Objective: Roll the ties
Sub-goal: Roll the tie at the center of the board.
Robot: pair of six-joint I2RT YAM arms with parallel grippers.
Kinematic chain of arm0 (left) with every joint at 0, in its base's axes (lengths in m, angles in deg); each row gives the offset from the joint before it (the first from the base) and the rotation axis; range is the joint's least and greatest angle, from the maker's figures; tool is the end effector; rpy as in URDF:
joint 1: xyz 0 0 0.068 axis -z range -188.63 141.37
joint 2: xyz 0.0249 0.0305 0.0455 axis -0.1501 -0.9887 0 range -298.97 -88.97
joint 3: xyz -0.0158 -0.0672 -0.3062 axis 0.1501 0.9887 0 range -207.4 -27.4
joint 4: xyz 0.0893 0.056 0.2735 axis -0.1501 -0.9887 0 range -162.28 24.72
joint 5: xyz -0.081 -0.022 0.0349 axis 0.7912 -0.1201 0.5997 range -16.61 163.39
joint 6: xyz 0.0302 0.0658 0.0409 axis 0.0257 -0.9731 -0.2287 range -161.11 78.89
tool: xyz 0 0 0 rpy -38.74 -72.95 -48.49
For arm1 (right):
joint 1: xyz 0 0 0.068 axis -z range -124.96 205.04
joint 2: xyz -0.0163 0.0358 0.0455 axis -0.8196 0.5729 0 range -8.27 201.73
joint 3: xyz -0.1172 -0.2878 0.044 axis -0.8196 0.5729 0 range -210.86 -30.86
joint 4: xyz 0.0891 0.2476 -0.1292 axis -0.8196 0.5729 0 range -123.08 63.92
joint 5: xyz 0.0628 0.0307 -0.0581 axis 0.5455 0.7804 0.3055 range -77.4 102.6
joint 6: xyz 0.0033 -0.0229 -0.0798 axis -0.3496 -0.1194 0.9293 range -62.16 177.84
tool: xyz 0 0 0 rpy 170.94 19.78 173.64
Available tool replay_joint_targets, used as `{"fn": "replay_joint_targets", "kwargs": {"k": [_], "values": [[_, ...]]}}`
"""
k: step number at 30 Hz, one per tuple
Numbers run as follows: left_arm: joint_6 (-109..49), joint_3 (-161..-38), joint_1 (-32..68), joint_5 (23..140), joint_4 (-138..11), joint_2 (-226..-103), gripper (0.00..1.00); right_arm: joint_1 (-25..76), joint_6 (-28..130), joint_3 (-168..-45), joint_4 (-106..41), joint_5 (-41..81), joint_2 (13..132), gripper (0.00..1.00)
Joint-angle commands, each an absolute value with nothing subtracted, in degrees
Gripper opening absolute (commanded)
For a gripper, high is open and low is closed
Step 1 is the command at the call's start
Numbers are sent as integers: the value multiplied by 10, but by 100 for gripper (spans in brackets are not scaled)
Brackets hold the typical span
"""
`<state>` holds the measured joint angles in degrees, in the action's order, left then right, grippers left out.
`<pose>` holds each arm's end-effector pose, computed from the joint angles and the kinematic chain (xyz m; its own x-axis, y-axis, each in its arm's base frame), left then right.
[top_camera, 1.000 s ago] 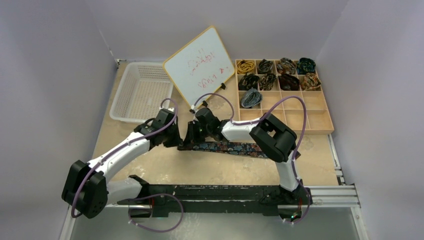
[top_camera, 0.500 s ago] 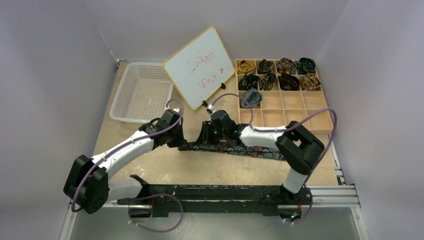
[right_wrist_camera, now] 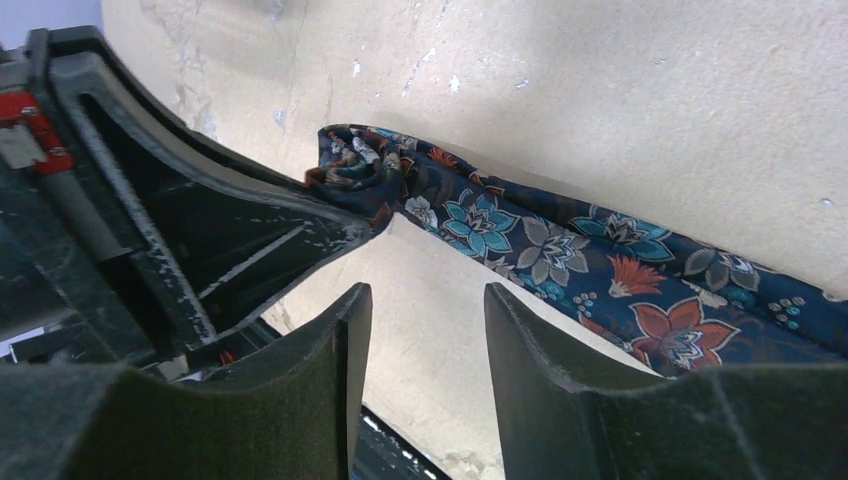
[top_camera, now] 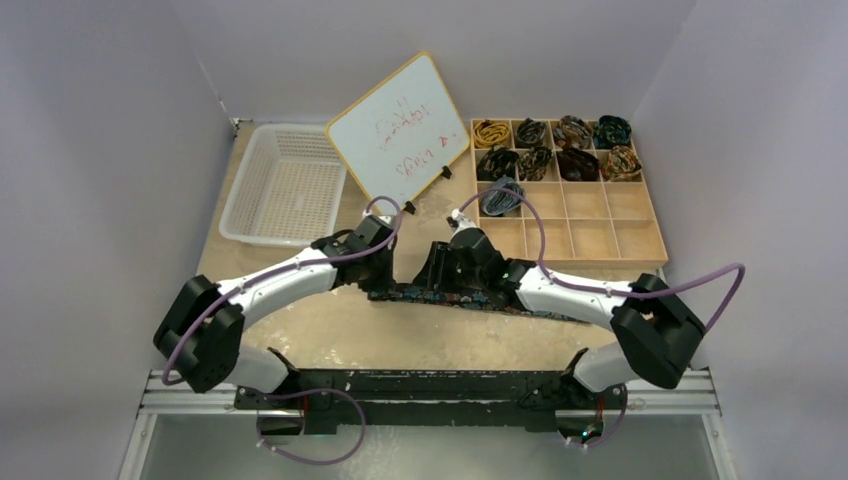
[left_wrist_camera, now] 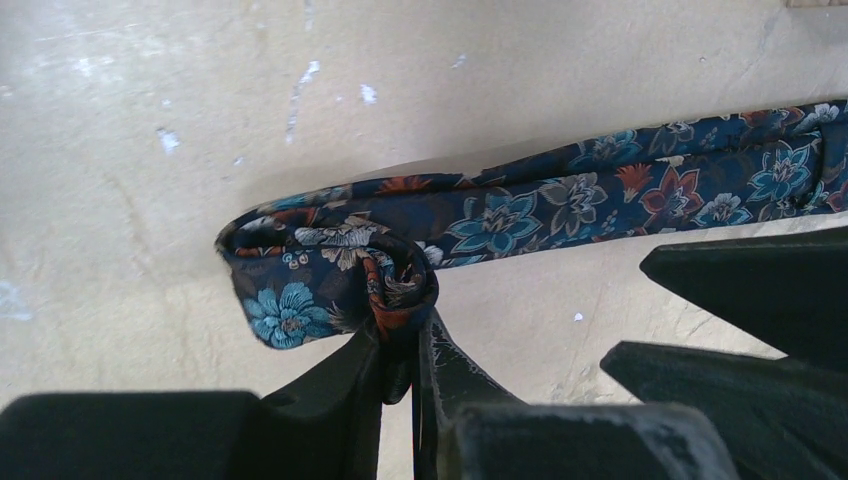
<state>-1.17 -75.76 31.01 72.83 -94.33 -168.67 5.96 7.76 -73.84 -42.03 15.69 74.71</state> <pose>0.2367 -0.1952 0.1937 -0.9205 -0.0710 -0.3843 0.0565 0.9489 -0.3106 0.2328 0.2746 0.2088 -0.8188 0.2247 -0.5284 -0.2445 0.6961 0.6750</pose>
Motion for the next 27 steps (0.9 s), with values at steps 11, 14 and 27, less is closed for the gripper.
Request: {"fn": "replay_joint_targets", "kwargs": {"k": [11,14,27], "values": [[20,-825,368,722,-927,-1764,38,74,85,-705,-382,86,676,60],[26,-831,367,721,-928,-1749,43,83,96,-700,-380,83,662,62],[49,-779,367,669,-913,-1604,62,101,312,-655,-573,125,594,91]]}}
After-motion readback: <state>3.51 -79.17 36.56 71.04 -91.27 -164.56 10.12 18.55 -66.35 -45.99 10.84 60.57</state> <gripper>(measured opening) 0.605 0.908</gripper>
